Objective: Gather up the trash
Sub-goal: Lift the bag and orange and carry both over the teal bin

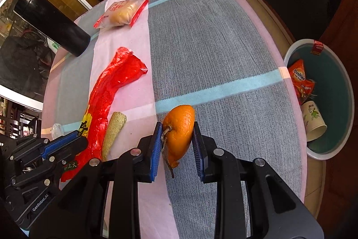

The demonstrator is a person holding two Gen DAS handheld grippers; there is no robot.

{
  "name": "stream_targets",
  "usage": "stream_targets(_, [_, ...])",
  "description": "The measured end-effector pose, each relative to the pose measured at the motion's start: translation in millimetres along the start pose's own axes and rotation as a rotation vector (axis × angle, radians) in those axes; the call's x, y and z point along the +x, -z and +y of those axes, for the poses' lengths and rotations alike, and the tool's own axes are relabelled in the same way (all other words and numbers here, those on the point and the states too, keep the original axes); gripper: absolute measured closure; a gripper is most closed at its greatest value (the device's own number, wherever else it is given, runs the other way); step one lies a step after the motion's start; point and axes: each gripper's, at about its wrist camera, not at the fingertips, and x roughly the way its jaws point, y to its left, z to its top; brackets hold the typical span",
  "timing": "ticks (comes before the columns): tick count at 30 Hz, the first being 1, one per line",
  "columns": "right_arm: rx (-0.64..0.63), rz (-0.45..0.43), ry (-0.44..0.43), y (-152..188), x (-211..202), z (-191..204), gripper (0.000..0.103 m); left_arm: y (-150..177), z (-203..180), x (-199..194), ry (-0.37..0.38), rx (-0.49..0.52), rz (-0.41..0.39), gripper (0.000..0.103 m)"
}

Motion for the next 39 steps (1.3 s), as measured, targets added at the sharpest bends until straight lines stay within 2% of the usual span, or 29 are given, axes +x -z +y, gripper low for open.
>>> stream_targets(1, [0.004,0.002,-0.002,1,0,-2,0.078,0,1,1,-0.030,-0.003,-0.005,0.075])
stream_targets(2, [0.007,0.006,-0.004,2,0,-5,0.078,0,3,2,-0.061,-0.006,-0.012,0.059])
stream_targets(4, [0.008,0.014,-0.005,3,2,-7,0.078,0,12,9,-0.091,-0.020,-0.001,0.055])
stream_targets(6, [0.005,0.020,-0.007,3,4,-7,0.078,2,25,20,-0.059,-0.067,0.040,0.055])
stream_targets(8, [0.004,0.023,-0.009,3,5,-7,0.078,5,31,28,-0.057,-0.084,0.061,0.062])
stream_targets(9, [0.006,0.024,-0.012,3,6,-7,0.078,7,32,31,-0.061,-0.082,0.065,0.077])
stream_targets(10, [0.007,0.024,-0.014,3,6,-8,0.078,9,32,32,-0.055,-0.082,0.068,0.088])
stream_targets(11, [0.007,0.024,-0.015,4,6,-8,0.078,10,31,31,-0.043,-0.085,0.066,0.092])
stream_targets(14, [0.010,0.025,-0.016,4,7,-9,0.078,9,27,21,-0.067,-0.070,0.030,0.098])
stream_targets(20, [0.021,-0.009,-0.016,2,-5,-14,0.078,1,23,-14,-0.056,-0.086,-0.045,0.099])
stream_targets(25, [0.043,-0.066,-0.024,-2,-29,-28,0.078,-10,-2,-31,-0.010,-0.063,-0.073,0.099])
stream_targets(34, [0.163,-0.181,0.000,-1,-81,-106,0.078,-39,-81,-18,0.065,0.035,-0.060,0.099])
stream_targets(39, [0.234,-0.200,0.023,7,-92,-155,0.078,-57,-126,2,0.094,0.096,-0.022,0.099])
